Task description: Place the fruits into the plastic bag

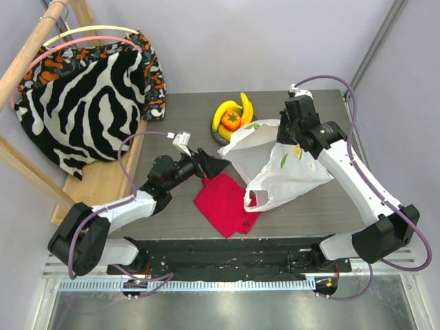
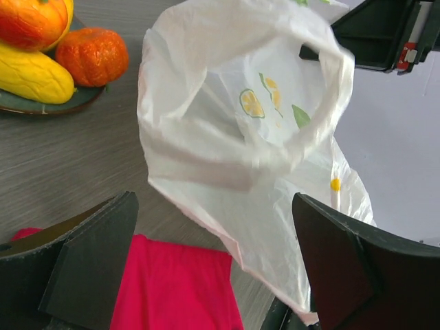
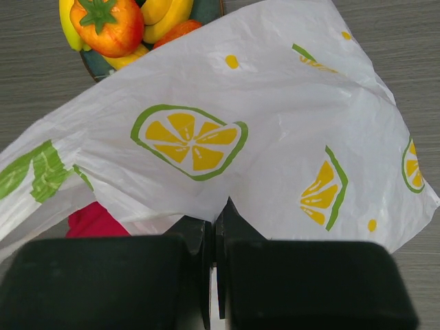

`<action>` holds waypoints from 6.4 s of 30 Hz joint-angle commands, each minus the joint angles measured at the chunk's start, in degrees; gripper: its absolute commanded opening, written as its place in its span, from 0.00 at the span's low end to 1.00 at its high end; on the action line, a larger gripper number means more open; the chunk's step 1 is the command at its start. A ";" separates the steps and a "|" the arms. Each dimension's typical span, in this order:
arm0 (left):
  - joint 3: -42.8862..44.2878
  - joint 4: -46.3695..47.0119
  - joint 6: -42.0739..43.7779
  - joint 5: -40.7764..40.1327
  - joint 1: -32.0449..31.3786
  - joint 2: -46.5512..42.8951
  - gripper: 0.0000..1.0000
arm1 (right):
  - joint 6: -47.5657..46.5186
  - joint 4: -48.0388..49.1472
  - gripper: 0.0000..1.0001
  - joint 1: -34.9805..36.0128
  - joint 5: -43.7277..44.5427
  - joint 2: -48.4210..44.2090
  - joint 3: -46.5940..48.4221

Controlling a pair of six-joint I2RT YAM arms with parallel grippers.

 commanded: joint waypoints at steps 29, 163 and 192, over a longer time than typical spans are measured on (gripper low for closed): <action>2.64 21.63 -4.86 -1.01 -4.51 12.53 0.00 | 5.65 8.52 0.01 -3.29 -19.25 -7.96 -0.52; 36.65 -76.11 29.34 -11.04 39.87 -9.90 0.00 | -9.39 64.69 0.51 27.21 6.58 11.64 -34.36; 34.89 -72.24 29.07 2.23 36.80 -9.37 0.00 | -8.43 70.57 0.40 26.59 -29.00 -1.47 -20.31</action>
